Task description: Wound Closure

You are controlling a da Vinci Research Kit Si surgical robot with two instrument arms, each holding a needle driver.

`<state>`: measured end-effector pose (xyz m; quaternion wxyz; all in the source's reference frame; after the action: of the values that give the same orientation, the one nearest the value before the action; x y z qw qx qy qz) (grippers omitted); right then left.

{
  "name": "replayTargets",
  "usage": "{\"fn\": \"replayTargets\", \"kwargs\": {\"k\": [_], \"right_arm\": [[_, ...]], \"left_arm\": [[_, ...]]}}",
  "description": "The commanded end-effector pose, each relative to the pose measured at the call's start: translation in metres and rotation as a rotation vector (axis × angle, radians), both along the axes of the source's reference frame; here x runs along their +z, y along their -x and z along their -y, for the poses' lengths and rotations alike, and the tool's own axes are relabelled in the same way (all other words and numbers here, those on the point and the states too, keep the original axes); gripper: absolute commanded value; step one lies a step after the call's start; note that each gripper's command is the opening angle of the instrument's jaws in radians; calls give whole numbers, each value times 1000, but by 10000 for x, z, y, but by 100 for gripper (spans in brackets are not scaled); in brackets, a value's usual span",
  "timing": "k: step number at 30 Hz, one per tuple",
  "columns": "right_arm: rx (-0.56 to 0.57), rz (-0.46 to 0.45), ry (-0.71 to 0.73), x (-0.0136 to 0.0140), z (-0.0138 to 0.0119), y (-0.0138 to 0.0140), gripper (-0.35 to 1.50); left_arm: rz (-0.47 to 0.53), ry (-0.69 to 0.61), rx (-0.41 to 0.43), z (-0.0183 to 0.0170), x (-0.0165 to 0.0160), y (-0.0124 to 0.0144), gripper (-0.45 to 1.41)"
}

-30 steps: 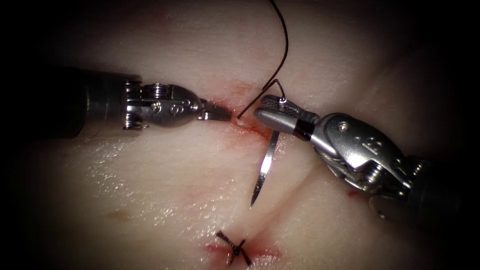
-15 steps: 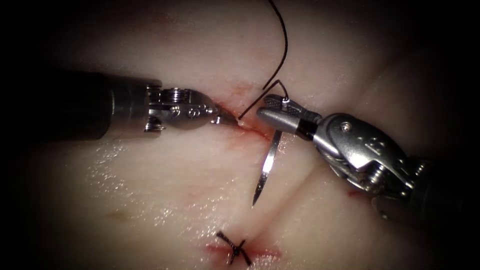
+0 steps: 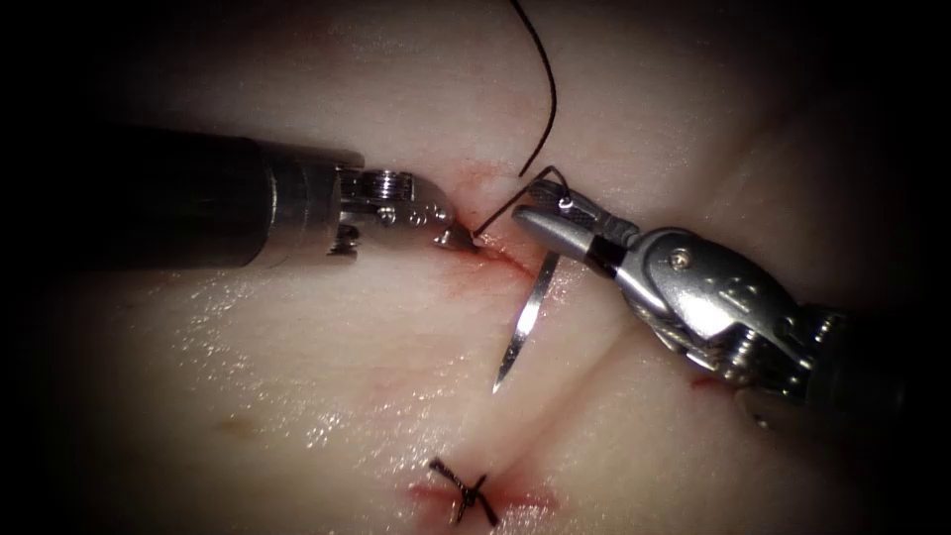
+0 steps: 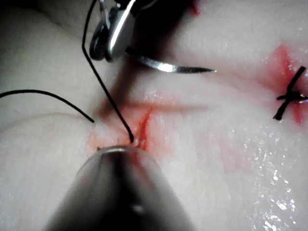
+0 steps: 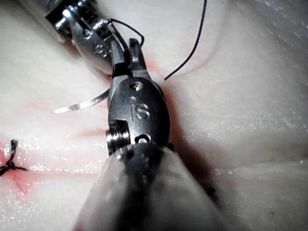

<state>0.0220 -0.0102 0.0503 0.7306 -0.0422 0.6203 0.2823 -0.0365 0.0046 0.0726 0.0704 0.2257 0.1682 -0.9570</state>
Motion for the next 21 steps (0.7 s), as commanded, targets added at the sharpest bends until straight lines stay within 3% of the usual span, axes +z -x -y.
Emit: {"fn": "replayTargets", "kwargs": {"k": [1, 3, 6, 16, 21], "right_arm": [[2, 4, 17, 10, -9, -7, -35], [4, 22, 44, 15, -14, -9, -35], [6, 50, 82, 22, -21, -12, -35], [9, 143, 210, 42, -23, -27, -35], [-13, 214, 295, 52, -18, -37, -35]], "left_arm": [[-2, 0, 5, -1, 2, 5, -32], [-2, -3, 3, 2, 0, 3, -6], [-4, -8, 13, 6, -3, 2, 17], [-11, -19, 2, 10, -10, 2, 46], [-13, -24, -4, 12, -12, -1, 49]]}}
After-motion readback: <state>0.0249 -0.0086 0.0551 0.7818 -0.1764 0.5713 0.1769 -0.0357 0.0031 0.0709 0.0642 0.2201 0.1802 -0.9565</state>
